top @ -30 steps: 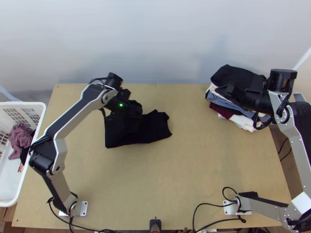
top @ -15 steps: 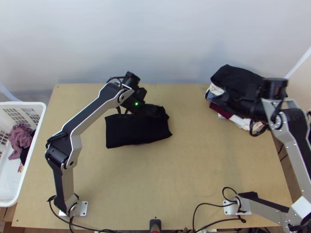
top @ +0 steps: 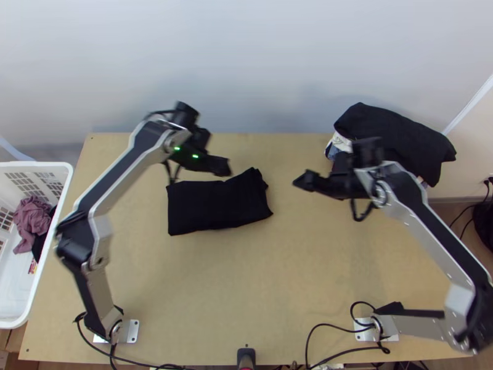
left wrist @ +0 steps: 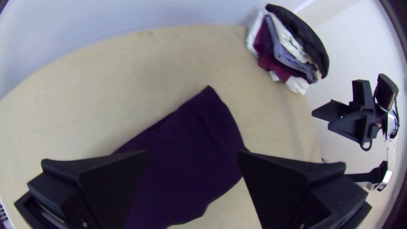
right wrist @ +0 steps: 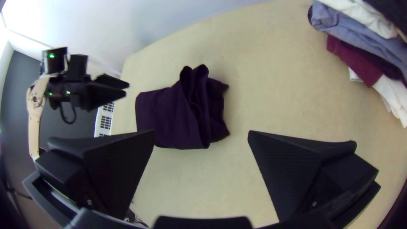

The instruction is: Fold the t-shirt

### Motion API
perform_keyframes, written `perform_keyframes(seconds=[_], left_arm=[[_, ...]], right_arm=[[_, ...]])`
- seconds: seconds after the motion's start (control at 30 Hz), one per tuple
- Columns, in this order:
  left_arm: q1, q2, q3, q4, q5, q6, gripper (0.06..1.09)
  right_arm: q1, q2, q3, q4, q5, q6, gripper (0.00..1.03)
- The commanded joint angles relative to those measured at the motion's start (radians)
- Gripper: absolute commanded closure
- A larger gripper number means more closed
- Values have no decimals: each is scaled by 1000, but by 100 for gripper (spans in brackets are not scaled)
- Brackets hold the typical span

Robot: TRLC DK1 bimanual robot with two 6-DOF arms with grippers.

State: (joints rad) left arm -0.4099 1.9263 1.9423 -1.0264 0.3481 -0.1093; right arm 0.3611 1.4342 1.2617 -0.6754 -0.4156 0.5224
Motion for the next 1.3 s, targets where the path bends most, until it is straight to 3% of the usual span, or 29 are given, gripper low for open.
perform_keyframes(seconds=[0.0, 0.1, 0.3, 0.5, 0.7, 1.27], left_arm=[[31, -141, -74, -8, -106, 76, 9], [69, -234, -175, -1, -152, 129, 9], [126, -418, -470, 88, -205, 212, 9], [145, -547, -637, 118, -233, 214, 9], [168, -635, -712, 129, -256, 212, 9], [272, -736, -786, 108, -261, 244, 9]], right_arm=[[30, 109, 33, 10, 5, -7, 3], [61, 201, 82, 8, 15, -5, 3], [148, 345, 165, 8, 132, -7, 3], [200, 453, 271, 5, 178, -10, 3], [253, 552, 380, -13, 285, -39, 3], [242, 710, 459, -50, 301, -35, 3]])
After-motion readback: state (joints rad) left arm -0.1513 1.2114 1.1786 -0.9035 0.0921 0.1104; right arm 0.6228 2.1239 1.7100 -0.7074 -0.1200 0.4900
